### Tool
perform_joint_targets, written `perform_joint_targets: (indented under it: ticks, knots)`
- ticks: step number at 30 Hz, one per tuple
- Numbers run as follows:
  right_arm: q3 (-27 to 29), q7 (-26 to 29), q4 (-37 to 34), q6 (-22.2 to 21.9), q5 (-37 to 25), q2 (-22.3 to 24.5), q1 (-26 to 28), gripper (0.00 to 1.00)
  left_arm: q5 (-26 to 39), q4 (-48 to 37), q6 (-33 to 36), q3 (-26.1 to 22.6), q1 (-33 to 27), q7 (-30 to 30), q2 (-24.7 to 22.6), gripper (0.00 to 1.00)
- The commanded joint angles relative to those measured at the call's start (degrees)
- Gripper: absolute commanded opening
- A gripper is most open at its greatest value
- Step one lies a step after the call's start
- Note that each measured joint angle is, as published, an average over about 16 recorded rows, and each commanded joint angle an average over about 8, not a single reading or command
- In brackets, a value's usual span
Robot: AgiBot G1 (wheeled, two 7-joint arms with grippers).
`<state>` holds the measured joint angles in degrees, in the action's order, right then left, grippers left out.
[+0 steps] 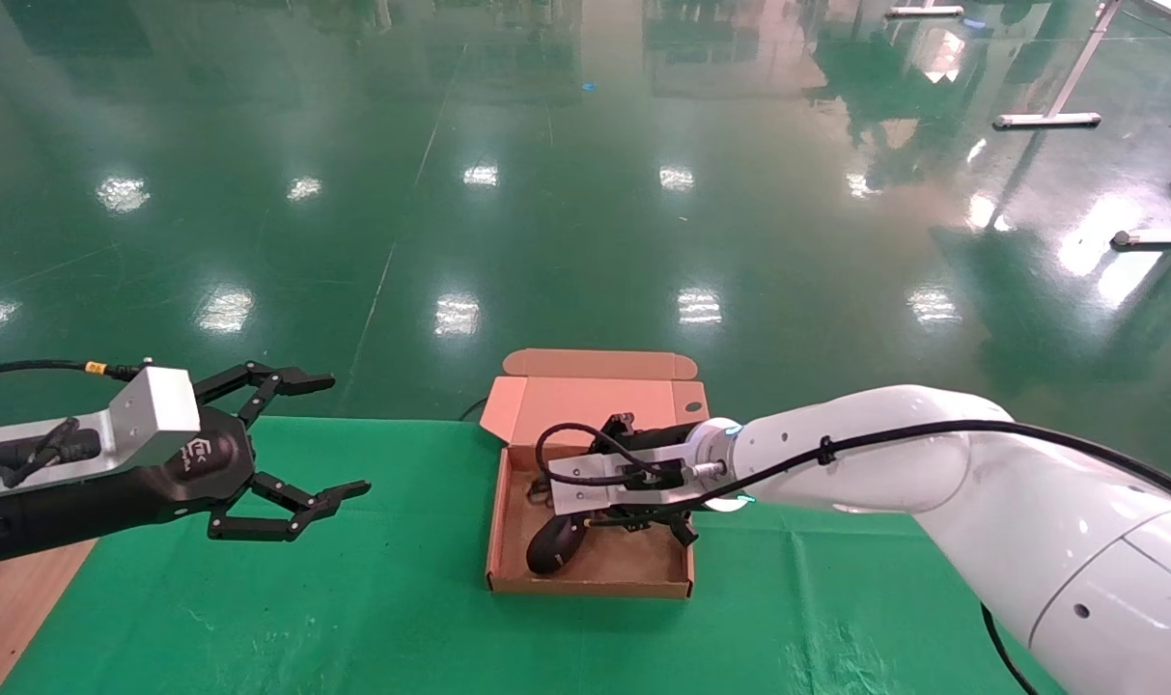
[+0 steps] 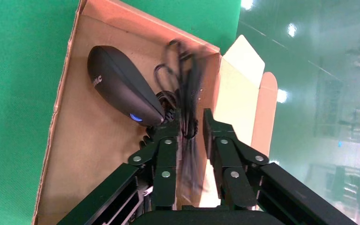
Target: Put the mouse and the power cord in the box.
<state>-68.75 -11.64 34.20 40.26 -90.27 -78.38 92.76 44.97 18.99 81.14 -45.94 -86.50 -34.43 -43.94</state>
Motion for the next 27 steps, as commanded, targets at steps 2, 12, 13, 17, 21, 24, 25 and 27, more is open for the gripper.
perform_joint_targets:
  ticks: [2, 12, 13, 17, 21, 24, 25, 27]
  knots:
    - [0.18, -0.07, 0.25, 0.30, -0.19, 0.13, 0.16, 1.00, 0.05, 0.08, -0.13, -0.02, 0.00, 0.03, -0.04, 1.00]
    - [5.85, 2.34, 4.21, 5.20, 4.82, 4.45, -3.11, 1.00, -0.33, 6.59, 0.41, 3.54, 2.97, 5.41, 1.02, 1.00]
    - [6.74, 2.72, 4.87, 5.96, 5.64, 5.19, -3.65, 1.00, -0.38, 7.51, 0.49, 4.05, 3.39, 6.18, 1.18, 1.00]
    - [10.25, 4.22, 7.50, 8.97, 8.91, 8.10, -5.75, 1.00, -0.59, 11.17, 0.81, 6.06, 5.06, 9.20, 1.78, 1.00]
    - [13.73, 5.71, 10.11, 11.96, 12.14, 10.99, -7.83, 1.00, -0.80, 14.79, 1.12, 8.05, 6.72, 12.21, 2.37, 1.00]
    - [16.35, 6.83, 12.09, 14.21, 14.58, 13.17, -9.41, 1.00, -0.96, 17.53, 1.35, 9.56, 7.97, 14.47, 2.82, 1.00]
    - [17.24, 7.21, 12.75, 14.97, 15.41, 13.90, -9.94, 1.00, -1.02, 18.45, 1.43, 10.06, 8.40, 15.24, 2.98, 1.00]
    - [18.98, 7.96, 14.06, 16.47, 17.02, 15.35, -10.98, 1.00, -1.12, 20.26, 1.59, 11.06, 9.23, 16.74, 3.27, 1.00]
